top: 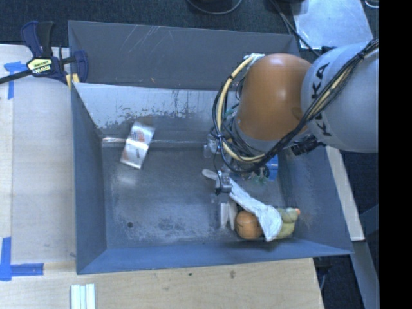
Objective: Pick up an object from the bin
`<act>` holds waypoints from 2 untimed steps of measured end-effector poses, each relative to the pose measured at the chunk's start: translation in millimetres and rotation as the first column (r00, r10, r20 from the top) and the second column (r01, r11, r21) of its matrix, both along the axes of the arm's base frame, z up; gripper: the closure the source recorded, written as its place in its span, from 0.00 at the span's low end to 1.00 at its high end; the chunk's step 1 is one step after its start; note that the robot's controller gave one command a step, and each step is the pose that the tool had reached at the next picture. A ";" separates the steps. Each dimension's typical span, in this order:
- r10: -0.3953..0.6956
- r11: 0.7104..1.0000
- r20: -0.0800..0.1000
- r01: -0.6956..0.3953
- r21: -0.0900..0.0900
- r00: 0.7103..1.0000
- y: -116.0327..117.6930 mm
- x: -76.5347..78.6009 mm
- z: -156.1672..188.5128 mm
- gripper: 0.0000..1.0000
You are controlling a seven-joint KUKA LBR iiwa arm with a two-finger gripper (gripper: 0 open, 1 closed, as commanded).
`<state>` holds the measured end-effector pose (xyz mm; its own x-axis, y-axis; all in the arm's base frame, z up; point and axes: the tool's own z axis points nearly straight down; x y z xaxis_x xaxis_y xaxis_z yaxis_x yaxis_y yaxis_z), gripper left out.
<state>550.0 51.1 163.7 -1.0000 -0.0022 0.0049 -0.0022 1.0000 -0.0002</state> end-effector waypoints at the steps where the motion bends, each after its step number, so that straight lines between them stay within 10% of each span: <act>1: -0.001 1.000 0.008 0.001 0.001 1.000 -0.2 1.5 4.8 0.00; 2: -0.015 1.000 0.009 0.015 0.002 1.000 -58.5 -10.8 -63.4 0.00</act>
Offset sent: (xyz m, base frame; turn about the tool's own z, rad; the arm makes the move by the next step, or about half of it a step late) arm -0.0184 -0.0844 -0.0937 0.0232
